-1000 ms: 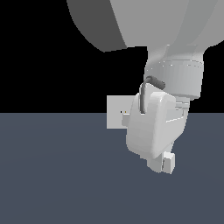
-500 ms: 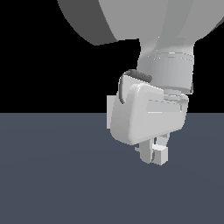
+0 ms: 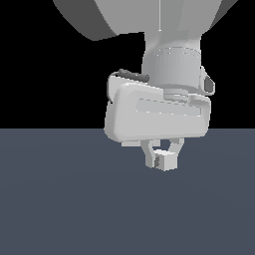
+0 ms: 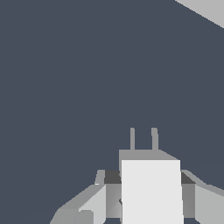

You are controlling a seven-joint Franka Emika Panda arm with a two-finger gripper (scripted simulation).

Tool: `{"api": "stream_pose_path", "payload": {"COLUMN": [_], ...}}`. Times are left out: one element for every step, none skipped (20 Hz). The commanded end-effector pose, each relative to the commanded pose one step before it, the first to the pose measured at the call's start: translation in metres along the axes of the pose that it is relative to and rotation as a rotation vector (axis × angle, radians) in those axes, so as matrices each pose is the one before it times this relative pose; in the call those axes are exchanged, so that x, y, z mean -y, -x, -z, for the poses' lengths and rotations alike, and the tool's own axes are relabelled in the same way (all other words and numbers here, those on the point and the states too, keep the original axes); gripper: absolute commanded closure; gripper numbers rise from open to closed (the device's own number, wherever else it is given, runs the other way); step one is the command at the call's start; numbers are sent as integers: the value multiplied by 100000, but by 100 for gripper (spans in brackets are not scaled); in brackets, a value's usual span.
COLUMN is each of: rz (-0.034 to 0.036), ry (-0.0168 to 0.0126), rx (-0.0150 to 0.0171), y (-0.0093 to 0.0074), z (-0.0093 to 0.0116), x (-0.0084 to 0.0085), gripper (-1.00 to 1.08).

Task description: Plug the charger into the wall socket.

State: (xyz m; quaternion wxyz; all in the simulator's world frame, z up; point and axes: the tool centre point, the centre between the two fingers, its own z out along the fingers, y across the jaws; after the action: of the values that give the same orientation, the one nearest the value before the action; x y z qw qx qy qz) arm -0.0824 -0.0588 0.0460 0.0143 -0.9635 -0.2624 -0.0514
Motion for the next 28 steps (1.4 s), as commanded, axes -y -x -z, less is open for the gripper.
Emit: {"api": "stream_pose_path", "payload": {"rz": [-5903, -2255, -2241, -2227, -2217, -2207, -2197, -2190, -2182, -2178, -2173, -2170, -2169, -2168, -2169, -2120, -2013, -1907, -1803, -1698, -1592, -1491, -1386, -1278, -1170, -1058, -948, -838], "ry": [609, 236, 235, 234, 234, 234, 234, 234, 235, 235, 236, 236, 237, 238, 239, 235, 224, 213, 201, 190, 178, 167, 156, 144, 132, 119, 107, 94], "rx": [-72, -10, -8, -6, -4, -3, -1, 1, 2, 4, 6, 7, 9, 11, 13, 14, 15, 15, 17, 18, 19, 19, 18, 18, 17, 16, 16, 16], "y": [-581, -225, -223, -222, -221, -220, -219, -218, -218, -217, -217, -217, -217, -217, -217, -212, -202, -191, -181, -171, -160, -150, -140, -129, -118, -107, -96, -85], "z": [500, 189, 187, 186, 185, 184, 183, 182, 181, 181, 180, 179, 179, 178, 178, 174, 165, 156, 146, 137, 128, 120, 111, 102, 93, 84, 75, 65], "x": [186, 74, 73, 72, 71, 70, 69, 68, 67, 66, 65, 64, 63, 62, 61, 59, 55, 52, 47, 42, 39, 36, 33, 30, 26, 24, 20, 16], "gripper": [108, 108, 108, 108, 108, 108, 108, 108, 108, 108, 108, 108, 108, 108, 108, 108, 108, 108, 108, 108, 108, 108, 108, 108, 108, 108, 108, 108]}}
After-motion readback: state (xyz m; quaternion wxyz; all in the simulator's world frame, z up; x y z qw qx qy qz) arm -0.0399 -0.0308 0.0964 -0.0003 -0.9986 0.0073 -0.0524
